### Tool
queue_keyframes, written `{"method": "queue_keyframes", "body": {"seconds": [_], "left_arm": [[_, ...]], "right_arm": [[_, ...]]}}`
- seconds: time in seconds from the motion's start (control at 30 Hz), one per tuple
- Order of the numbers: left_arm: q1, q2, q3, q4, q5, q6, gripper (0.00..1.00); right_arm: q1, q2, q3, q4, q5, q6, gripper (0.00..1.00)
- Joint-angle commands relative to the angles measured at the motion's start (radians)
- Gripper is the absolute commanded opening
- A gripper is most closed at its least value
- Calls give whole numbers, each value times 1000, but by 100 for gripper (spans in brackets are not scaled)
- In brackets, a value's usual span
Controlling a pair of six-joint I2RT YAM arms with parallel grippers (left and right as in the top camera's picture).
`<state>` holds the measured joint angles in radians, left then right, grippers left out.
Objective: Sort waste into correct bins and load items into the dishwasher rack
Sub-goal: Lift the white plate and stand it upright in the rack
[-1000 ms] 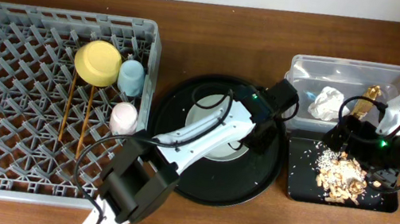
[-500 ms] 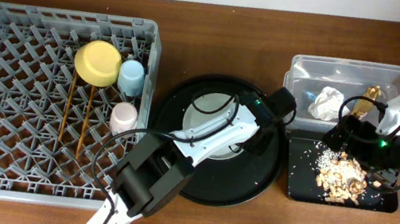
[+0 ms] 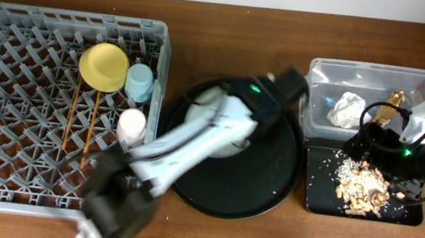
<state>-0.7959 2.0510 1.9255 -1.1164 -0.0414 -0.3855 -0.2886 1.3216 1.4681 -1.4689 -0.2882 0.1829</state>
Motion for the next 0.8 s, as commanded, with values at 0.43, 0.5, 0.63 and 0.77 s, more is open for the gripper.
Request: {"method": "queue_keyframes", "body": {"seconds": [0.43, 0.5, 0.63, 0.77], "left_arm": [[988, -504, 39, -525, 822, 696, 0], [1052, -455, 39, -570, 907, 786, 0], [1076, -370, 3, -572, 918, 862, 0], [1076, -269, -45, -572, 929, 941, 0]], "right_arm": [[-6, 1, 2, 0, 9, -3, 99], [-6, 1, 2, 0, 9, -3, 99], [-6, 1, 2, 0, 9, -3, 99], [-6, 1, 2, 0, 9, -3, 99]]}}
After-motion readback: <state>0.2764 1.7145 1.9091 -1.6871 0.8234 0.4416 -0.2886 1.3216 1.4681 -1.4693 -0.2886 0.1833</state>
